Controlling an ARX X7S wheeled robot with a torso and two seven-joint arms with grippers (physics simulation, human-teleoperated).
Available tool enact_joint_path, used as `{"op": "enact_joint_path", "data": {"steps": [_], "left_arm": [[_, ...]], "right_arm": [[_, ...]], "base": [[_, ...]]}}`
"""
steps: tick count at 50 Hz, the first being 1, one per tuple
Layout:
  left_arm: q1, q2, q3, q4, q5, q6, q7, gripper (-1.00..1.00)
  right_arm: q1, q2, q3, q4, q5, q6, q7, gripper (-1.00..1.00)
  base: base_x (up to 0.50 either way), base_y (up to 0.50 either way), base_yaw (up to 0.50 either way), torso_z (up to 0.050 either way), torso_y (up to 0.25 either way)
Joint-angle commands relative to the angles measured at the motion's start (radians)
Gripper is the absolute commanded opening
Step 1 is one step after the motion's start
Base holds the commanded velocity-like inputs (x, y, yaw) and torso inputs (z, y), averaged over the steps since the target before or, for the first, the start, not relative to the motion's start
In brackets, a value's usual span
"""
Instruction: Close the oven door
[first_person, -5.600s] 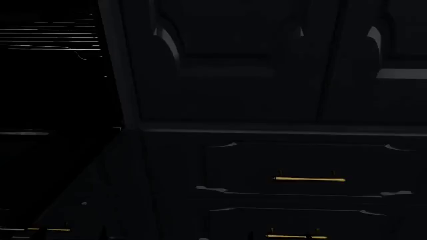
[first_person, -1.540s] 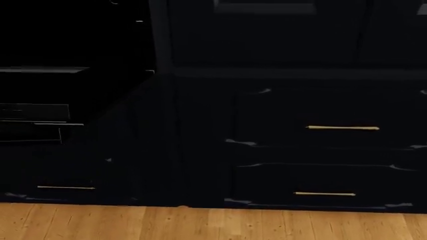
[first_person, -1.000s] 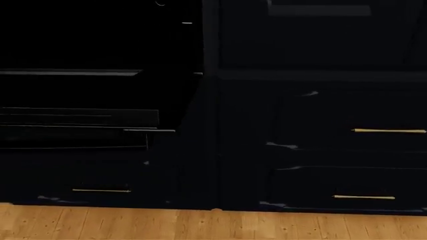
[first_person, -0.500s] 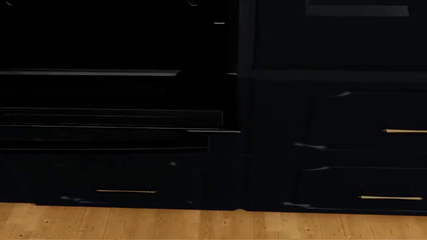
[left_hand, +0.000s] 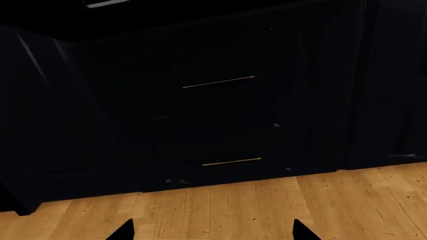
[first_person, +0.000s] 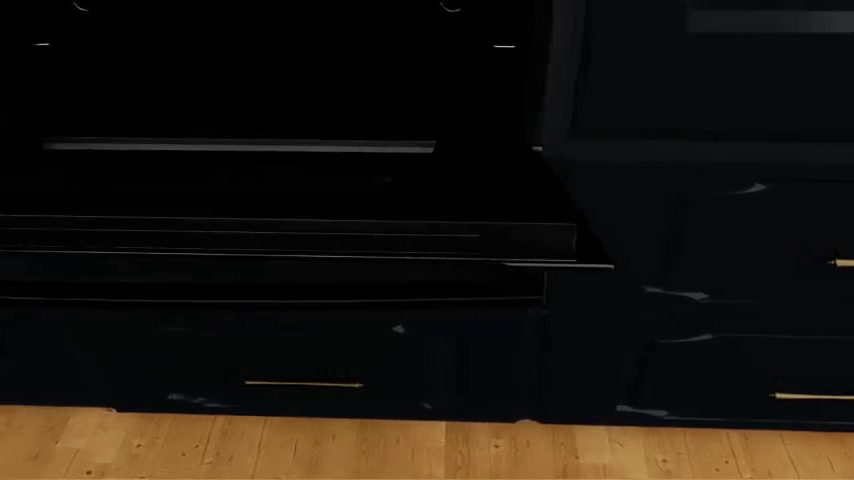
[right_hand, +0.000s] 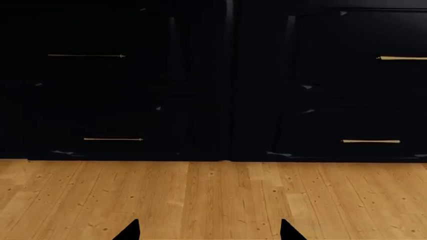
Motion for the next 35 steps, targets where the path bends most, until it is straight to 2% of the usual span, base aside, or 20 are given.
{"op": "enact_joint_path", "data": {"steps": [1, 22, 35], "left_arm": [[0.0, -0.003, 0.006, 0.004, -0.003, -0.002, -0.002, 1.0], [0.004, -0.009, 0.011, 0.008, -0.01, 0.003, -0.012, 1.0], [-0.001, -0.01, 0.021, 0.01, -0.008, 0.001, -0.016, 1.0]], "right_arm": [[0.006, 0.0, -0.005, 0.011, 0.009, -0.007, -0.002, 1.0], [0.006, 0.0, -0.008, 0.032, 0.025, -0.041, -0.002, 1.0], [0.006, 0.006, -0.017, 0.011, 0.034, -0.024, 0.0, 1.0]], "base": [[0.0, 0.27, 0.0, 0.0, 0.0], [0.07, 0.27, 0.0, 0.0, 0.0], [0.13, 0.15, 0.0, 0.0, 0.0]]}}
